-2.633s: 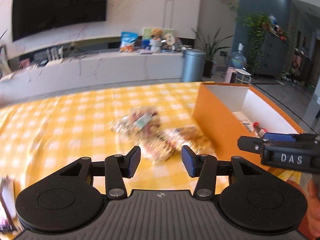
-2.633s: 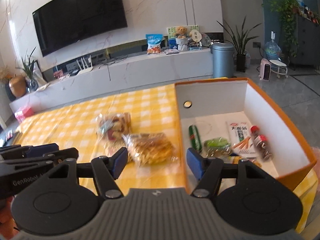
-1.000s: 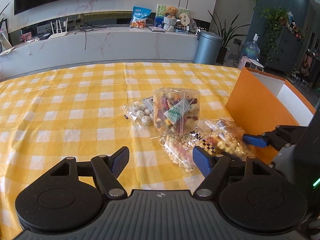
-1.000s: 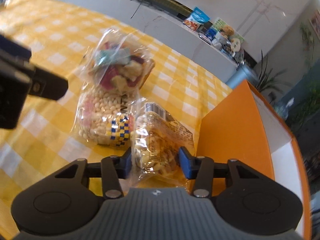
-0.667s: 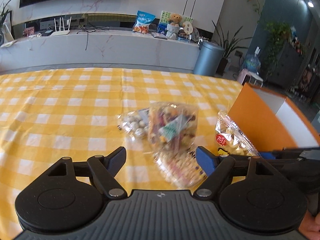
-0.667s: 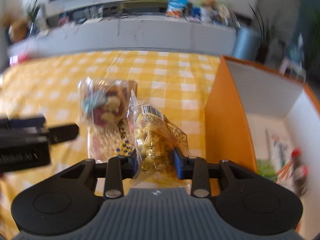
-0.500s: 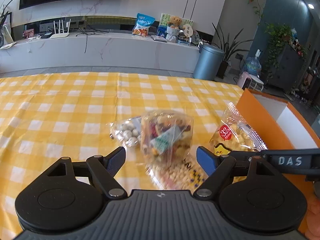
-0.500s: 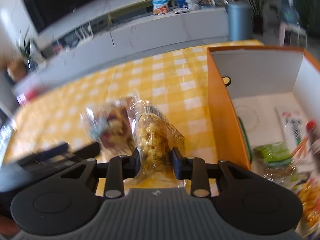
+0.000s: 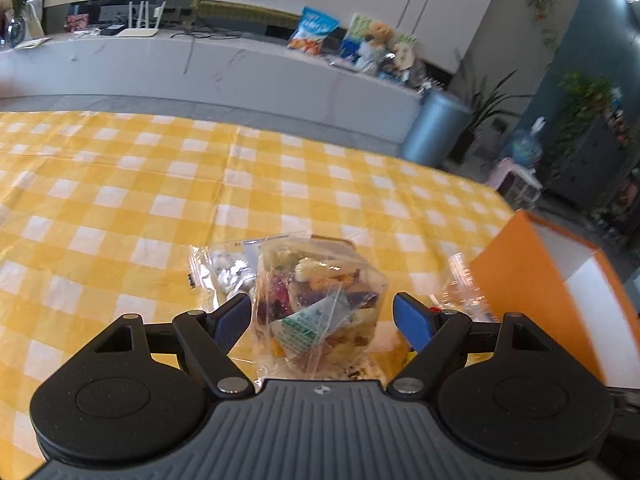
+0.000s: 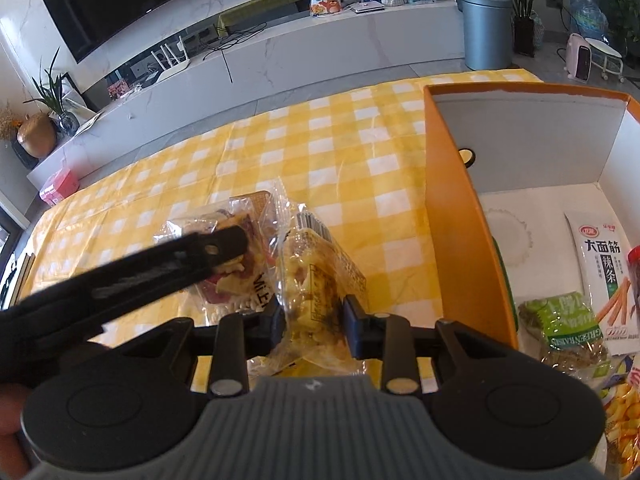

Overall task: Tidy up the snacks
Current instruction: 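Grasp the clear mixed-snack bag with the left gripper while the right grasps the cracker bag, then carry both bags over the box and open both grippers to drop them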

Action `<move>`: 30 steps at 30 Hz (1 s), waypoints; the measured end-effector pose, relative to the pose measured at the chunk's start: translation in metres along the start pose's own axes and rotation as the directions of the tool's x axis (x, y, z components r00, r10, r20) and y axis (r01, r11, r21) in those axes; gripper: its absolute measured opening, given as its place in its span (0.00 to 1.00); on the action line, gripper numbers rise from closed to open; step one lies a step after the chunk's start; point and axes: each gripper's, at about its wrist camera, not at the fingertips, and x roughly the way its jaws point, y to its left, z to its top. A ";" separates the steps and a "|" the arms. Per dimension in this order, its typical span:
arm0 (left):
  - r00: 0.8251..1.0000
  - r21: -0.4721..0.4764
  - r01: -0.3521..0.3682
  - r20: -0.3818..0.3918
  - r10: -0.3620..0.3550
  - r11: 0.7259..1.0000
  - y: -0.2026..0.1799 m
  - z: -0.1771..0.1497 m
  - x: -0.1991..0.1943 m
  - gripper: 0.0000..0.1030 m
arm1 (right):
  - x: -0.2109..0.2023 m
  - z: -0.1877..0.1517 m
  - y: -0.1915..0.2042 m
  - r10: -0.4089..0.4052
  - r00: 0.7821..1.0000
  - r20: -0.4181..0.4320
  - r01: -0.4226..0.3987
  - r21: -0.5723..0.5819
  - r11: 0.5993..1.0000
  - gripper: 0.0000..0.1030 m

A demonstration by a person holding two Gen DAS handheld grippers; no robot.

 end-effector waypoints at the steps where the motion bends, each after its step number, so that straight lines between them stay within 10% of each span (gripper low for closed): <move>1: 1.000 -0.001 -0.003 -0.006 0.003 1.000 -0.001 0.000 0.002 0.92 | 0.001 0.000 0.000 -0.003 1.000 0.001 0.003 -0.003 1.000 0.29; 16: 1.000 -0.006 0.007 -0.024 -0.008 1.000 0.005 -0.002 -0.002 0.67 | 0.003 0.001 0.017 -0.107 0.987 0.119 0.128 -0.185 0.974 0.31; 30: 0.995 -0.038 0.076 0.060 -0.073 0.996 0.007 -0.005 -0.066 0.63 | -0.044 -0.005 0.016 -0.030 0.985 0.170 0.059 -0.168 0.984 0.23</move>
